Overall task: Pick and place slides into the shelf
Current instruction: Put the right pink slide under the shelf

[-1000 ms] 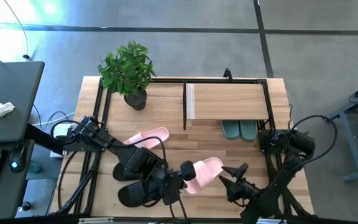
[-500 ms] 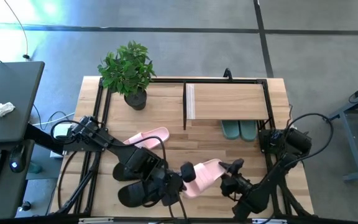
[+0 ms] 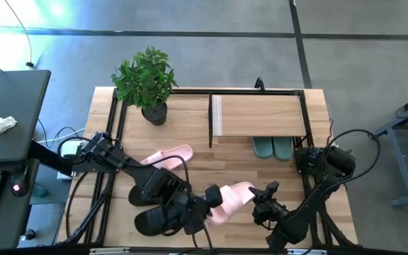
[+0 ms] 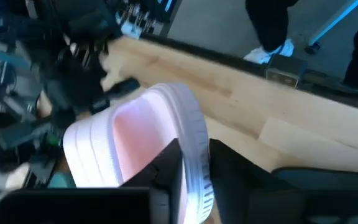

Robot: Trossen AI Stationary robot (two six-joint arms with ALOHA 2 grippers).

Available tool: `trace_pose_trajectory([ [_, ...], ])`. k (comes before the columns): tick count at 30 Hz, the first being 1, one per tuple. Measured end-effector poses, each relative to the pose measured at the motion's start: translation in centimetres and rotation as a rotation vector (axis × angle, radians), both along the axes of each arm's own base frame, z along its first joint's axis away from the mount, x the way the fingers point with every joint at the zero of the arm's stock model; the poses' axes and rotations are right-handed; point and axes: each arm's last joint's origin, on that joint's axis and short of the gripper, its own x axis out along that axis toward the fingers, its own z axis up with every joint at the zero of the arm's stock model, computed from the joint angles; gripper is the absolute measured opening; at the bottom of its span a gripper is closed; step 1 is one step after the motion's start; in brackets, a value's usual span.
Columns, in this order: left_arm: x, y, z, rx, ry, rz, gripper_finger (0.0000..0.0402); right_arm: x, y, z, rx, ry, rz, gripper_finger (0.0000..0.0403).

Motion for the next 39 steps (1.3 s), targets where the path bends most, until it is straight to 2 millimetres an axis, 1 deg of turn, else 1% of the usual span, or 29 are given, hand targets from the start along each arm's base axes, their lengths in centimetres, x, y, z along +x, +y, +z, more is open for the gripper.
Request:
trace_pose_trajectory([
  [5, -0.6, 0.7, -0.6, 0.100, 0.057, 0.150, 0.0119, -0.4, -0.3, -0.1, 0.060, 0.081, -0.071, 0.0028],
  [9, -1.3, 1.2, -1.0, 0.124, 0.141, 0.229, 0.0156, -0.7, -0.6, -0.1, 0.113, 0.116, -0.157, 0.0028],
  [12, -2.2, 1.5, -1.5, 0.135, 0.232, 0.287, 0.0177, -0.7, -0.8, 0.1, 0.160, 0.154, -0.235, 0.0028],
  [14, -2.7, 1.7, -1.7, 0.141, 0.287, 0.337, 0.0185, -0.4, -1.1, 0.4, 0.216, 0.186, -0.323, 0.0028],
  [19, -3.4, 2.2, -2.5, 0.172, 0.365, 0.421, 0.0190, 0.7, -2.0, 0.7, 0.339, 0.308, -0.509, 0.0028],
  [22, -3.5, 2.2, -3.6, 0.204, 0.388, 0.443, 0.0190, 1.2, -2.4, 0.7, 0.419, 0.392, -0.613, 0.0028],
  [26, -3.8, 2.3, -5.8, 0.260, 0.436, 0.451, 0.0188, 1.5, -2.8, 0.6, 0.504, 0.473, -0.736, 0.0028],
  [31, -3.9, 2.5, -8.7, 0.315, 0.456, 0.466, 0.0172, 2.1, -3.4, 0.5, 0.579, 0.498, -0.845, 0.0028],
  [39, -3.1, 2.2, -13.3, 0.267, 0.354, 0.429, 0.0149, 4.6, -4.6, 0.1, 0.721, 0.474, -0.874, 0.0028],
])
